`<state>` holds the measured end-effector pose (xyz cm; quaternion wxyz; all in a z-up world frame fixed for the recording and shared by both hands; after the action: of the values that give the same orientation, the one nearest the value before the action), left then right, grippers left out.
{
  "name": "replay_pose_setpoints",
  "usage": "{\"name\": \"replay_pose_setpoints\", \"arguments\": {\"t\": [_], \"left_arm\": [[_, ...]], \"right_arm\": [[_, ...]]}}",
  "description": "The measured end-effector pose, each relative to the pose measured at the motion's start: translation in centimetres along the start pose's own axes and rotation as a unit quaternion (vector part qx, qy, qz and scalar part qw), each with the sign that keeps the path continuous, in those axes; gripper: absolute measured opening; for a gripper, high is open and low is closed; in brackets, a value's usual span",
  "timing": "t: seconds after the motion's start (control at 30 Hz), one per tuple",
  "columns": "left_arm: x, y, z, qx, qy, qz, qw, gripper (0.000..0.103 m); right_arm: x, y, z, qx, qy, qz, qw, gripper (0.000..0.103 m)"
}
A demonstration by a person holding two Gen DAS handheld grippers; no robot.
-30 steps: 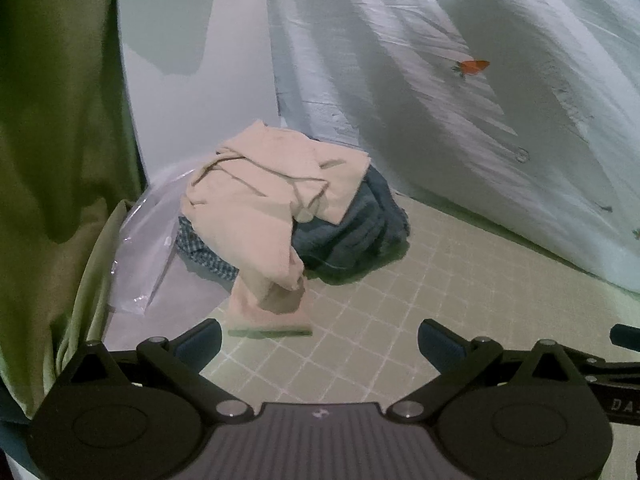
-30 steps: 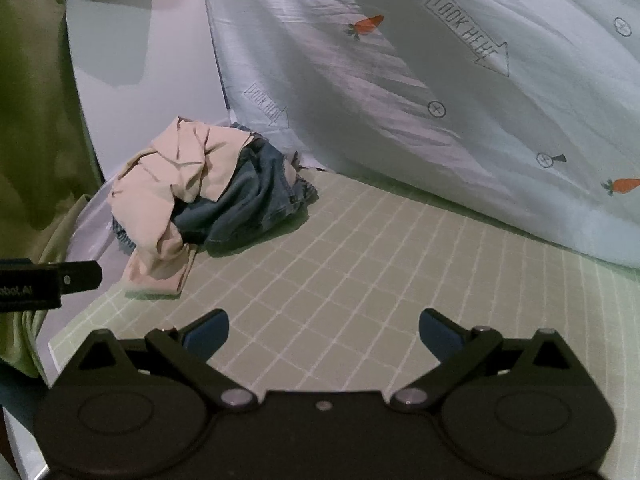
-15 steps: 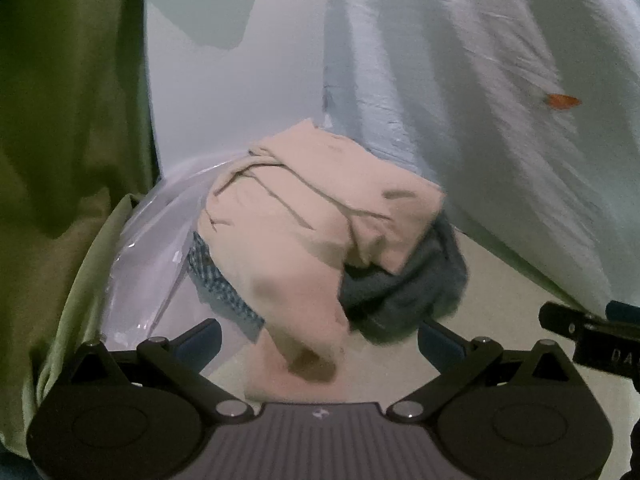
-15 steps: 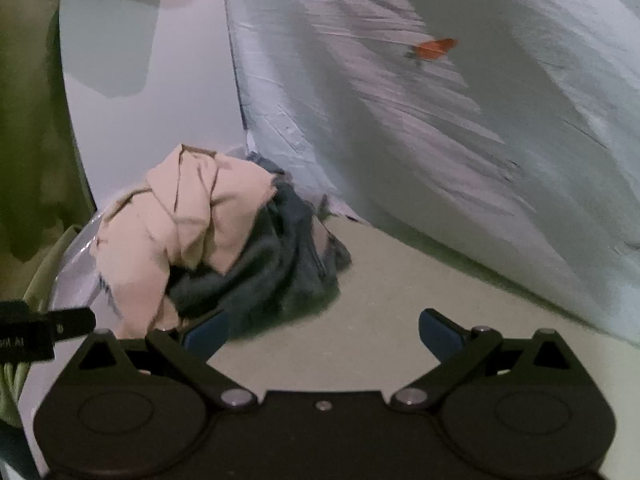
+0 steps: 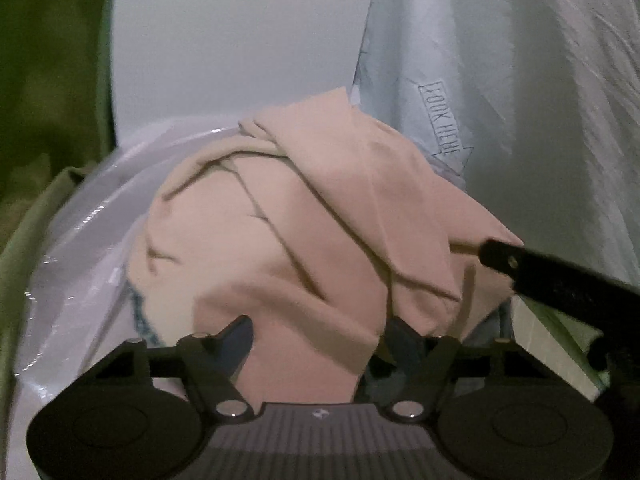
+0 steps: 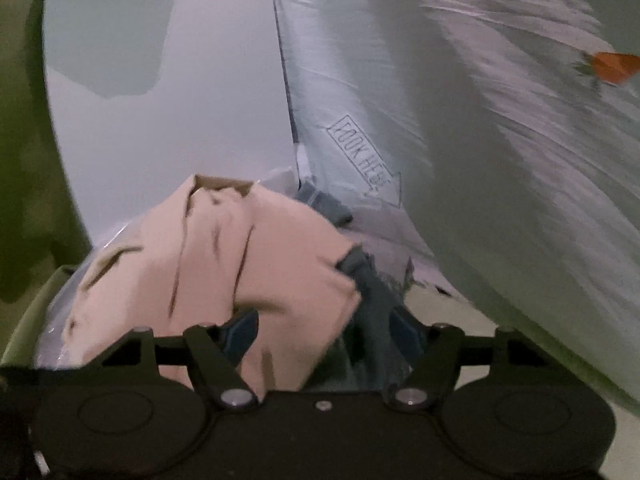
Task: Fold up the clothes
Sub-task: 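Reach both grippers into the clothes pile and grasp the beige shirt, then pull the beige shirt off the pile and lay it on the mat with both grippers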
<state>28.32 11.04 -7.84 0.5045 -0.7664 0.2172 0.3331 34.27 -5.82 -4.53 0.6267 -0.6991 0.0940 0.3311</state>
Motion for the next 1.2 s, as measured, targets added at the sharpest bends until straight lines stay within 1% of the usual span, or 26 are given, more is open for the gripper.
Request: {"name": "replay_pose_setpoints", "arguments": {"t": [0.07,0.1,0.13,0.17,0.2,0.23,0.27,0.3,0.33,0.4,0.5,0.6,0.67,0.73,0.83,0.9,0.97,1.0,1.03,1.1,1.17,1.2], "left_arm": [[0.7,0.0,-0.2,0.003,-0.006,0.004,1.0,0.063],[1.0,0.1,-0.2,0.003,-0.011,0.006,0.9999,0.056],[1.2,0.1,0.0,-0.001,-0.012,0.007,0.9999,0.052],[1.1,0.2,0.2,-0.007,-0.007,0.005,0.9999,0.05],[0.8,0.2,0.4,-0.011,-0.003,0.003,0.9999,0.043],[0.5,0.2,0.5,-0.013,0.0,0.0,0.9999,0.036],[0.2,0.2,0.6,-0.015,0.003,-0.003,0.9999,0.032],[-0.2,0.2,0.7,-0.015,0.005,-0.007,0.9999,0.024],[-0.7,0.2,0.7,-0.014,0.007,-0.011,0.9998,0.02],[-1.9,0.3,0.6,-0.009,0.009,-0.019,0.9997,0.017],[-3.9,0.7,0.2,0.002,0.022,-0.028,0.9994,0.016],[-6.4,1.8,-1.0,0.021,0.04,-0.036,0.9983,0.016],[-8.2,2.9,-2.3,0.04,0.06,-0.038,0.9966,0.016],[-9.6,4.8,-4.3,0.065,0.085,-0.03,0.9939,0.015],[-10.4,8.5,-7.3,0.103,0.117,0.001,0.9878,0.015],[-10.5,11.7,-9.5,0.128,0.141,0.033,0.981,0.015],[-10.8,15.4,-11.5,0.152,0.164,0.073,0.972,0.015],[-10.8,17.3,-12.5,0.162,0.173,0.095,0.9668,0.015],[-10.9,19.1,-13.3,0.172,0.181,0.116,0.9614,0.015],[-11.6,22.6,-14.7,0.194,0.187,0.146,0.9518,0.015],[-12.4,25.5,-15.7,0.213,0.185,0.167,0.9447,0.015],[-12.8,26.5,-15.9,0.217,0.18,0.174,0.9434,0.015]], "right_arm": [[1.5,-0.6,0.0,-0.002,-0.001,-0.001,1.0,0.073],[2.1,-0.8,-0.1,0.0,-0.006,-0.001,1.0,0.071],[2.5,-0.9,-0.3,0.003,-0.019,0.0,1.0,0.063],[2.8,-1.0,-0.4,0.008,-0.033,0.0,0.999,0.042],[2.6,-1.0,-0.6,0.017,-0.049,-0.005,0.999,0.026],[2.4,-1.0,-0.7,0.024,-0.062,-0.01,0.998,0.018],[1.8,-0.9,-0.6,0.021,-0.064,-0.021,0.997,0.015],[1.1,-0.8,-0.5,0.017,-0.066,-0.031,0.997,0.013],[0.4,-0.6,-0.3,0.011,-0.068,-0.041,0.997,0.013],[-1.2,-0.2,0.0,-0.001,-0.068,-0.059,0.996,0.013],[-4.0,0.5,-0.2,-0.007,-0.055,-0.081,0.995,0.012],[-7.6,1.9,-1.6,0.01,-0.036,-0.098,0.994,0.012],[-10.6,3.3,-3.1,0.026,-0.02,-0.108,0.994,0.012],[-13.6,4.8,-4.7,0.043,-0.003,-0.117,0.992,0.012],[-18.4,9.4,-8.2,0.08,0.045,-0.106,0.99,0.012],[-21.6,13.2,-10.6,0.106,0.088,-0.086,0.987,0.012],[-24.9,17.4,-13.3,0.138,0.135,-0.061,0.979,0.012],[-26.6,19.7,-14.7,0.154,0.159,-0.048,0.974,0.012],[-28.4,22.4,-16.3,0.176,0.19,-0.027,0.965,0.012],[-32.0,27.7,-19.2,0.218,0.249,0.014,0.943,0.012],[-35.0,31.2,-20.5,0.248,0.27,0.035,0.93,0.012],[-36.5,32.9,-21.2,0.262,0.28,0.045,0.922,0.012]]}}
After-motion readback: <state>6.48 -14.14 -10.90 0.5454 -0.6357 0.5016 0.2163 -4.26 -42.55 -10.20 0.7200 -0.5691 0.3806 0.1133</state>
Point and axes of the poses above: each gripper's, at about its wrist camera, not at the fingertips, and x roughly the way its jaws point, z to its left, y to its underside, the point moved 2 cm from there along x, roughly the way its jaws point, and after that the axes turned 3 degrees about -x, right-handed, at the moved point
